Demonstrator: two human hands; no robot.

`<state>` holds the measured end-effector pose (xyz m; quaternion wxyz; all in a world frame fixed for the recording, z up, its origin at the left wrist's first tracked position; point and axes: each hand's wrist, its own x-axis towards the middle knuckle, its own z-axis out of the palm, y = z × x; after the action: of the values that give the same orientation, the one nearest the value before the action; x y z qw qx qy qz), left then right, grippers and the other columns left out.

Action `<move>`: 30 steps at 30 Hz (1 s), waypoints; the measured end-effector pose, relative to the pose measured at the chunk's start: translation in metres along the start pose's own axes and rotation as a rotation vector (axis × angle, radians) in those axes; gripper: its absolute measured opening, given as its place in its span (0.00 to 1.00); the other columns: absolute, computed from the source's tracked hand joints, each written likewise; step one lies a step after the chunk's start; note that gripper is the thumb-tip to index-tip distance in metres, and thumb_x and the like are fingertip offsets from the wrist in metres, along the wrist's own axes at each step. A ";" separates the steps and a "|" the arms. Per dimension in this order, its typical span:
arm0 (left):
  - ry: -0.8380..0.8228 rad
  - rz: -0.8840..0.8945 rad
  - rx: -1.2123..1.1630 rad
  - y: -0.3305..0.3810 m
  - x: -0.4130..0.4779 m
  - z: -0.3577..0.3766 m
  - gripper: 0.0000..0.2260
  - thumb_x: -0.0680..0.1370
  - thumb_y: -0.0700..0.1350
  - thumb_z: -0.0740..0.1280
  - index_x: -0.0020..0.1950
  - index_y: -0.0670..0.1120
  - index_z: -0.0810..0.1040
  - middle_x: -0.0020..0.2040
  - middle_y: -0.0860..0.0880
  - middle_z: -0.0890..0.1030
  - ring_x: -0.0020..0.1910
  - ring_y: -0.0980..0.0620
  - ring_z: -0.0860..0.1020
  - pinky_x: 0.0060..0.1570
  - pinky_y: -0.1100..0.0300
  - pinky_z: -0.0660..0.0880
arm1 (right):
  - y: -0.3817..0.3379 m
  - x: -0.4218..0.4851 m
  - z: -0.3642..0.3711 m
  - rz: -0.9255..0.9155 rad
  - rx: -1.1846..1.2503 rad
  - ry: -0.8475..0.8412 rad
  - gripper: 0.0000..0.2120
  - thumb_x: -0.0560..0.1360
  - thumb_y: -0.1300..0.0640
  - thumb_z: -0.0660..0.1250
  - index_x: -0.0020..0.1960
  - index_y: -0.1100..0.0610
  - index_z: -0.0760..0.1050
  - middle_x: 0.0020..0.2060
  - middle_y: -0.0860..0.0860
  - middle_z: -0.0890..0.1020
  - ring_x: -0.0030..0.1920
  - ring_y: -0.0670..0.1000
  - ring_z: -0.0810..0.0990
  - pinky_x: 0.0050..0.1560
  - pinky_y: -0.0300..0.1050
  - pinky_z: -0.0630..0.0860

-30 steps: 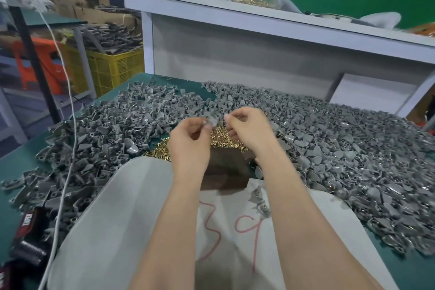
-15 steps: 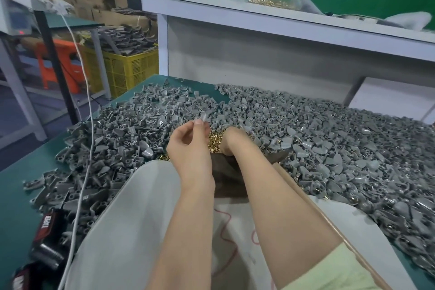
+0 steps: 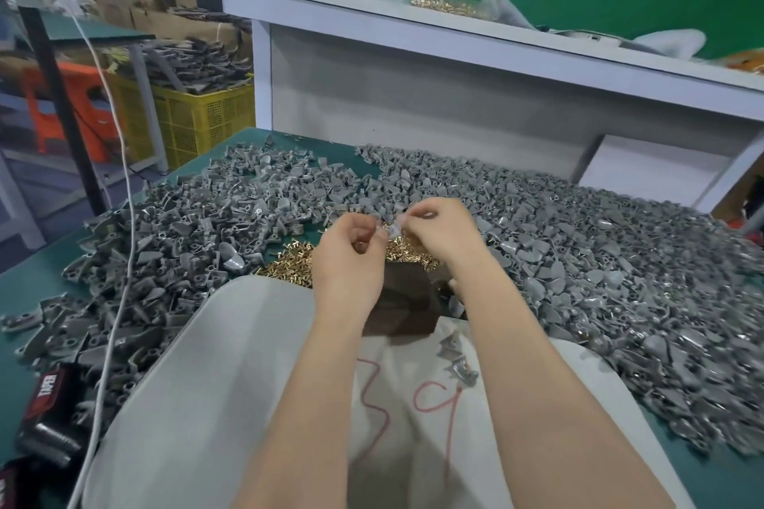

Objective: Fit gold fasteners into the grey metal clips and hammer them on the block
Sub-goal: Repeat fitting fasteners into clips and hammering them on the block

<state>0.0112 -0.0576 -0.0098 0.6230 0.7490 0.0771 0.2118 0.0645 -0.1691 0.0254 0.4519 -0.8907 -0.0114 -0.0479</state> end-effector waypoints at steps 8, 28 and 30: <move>-0.214 0.103 0.640 0.002 -0.014 0.014 0.06 0.76 0.45 0.66 0.41 0.55 0.74 0.43 0.55 0.80 0.51 0.50 0.76 0.53 0.52 0.57 | 0.019 -0.050 -0.046 0.063 0.376 -0.017 0.08 0.75 0.71 0.63 0.49 0.61 0.76 0.39 0.56 0.83 0.36 0.47 0.83 0.38 0.34 0.79; -0.249 0.125 0.720 0.003 -0.015 0.011 0.04 0.77 0.47 0.67 0.42 0.54 0.79 0.49 0.52 0.73 0.56 0.47 0.71 0.53 0.52 0.59 | 0.044 -0.055 -0.001 -0.138 -0.260 0.086 0.04 0.74 0.56 0.69 0.43 0.53 0.82 0.36 0.41 0.76 0.36 0.40 0.72 0.44 0.36 0.66; -0.248 0.131 0.717 0.003 -0.015 0.011 0.05 0.77 0.46 0.66 0.41 0.54 0.78 0.52 0.51 0.74 0.57 0.46 0.71 0.53 0.52 0.58 | 0.041 -0.055 0.000 -0.143 -0.323 0.076 0.04 0.75 0.56 0.68 0.44 0.54 0.82 0.39 0.45 0.77 0.40 0.44 0.73 0.44 0.37 0.65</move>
<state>0.0020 -0.0742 -0.0116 0.3113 0.9426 0.0223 0.1188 0.0127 -0.1920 -0.0122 0.2986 -0.9461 -0.0498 -0.1147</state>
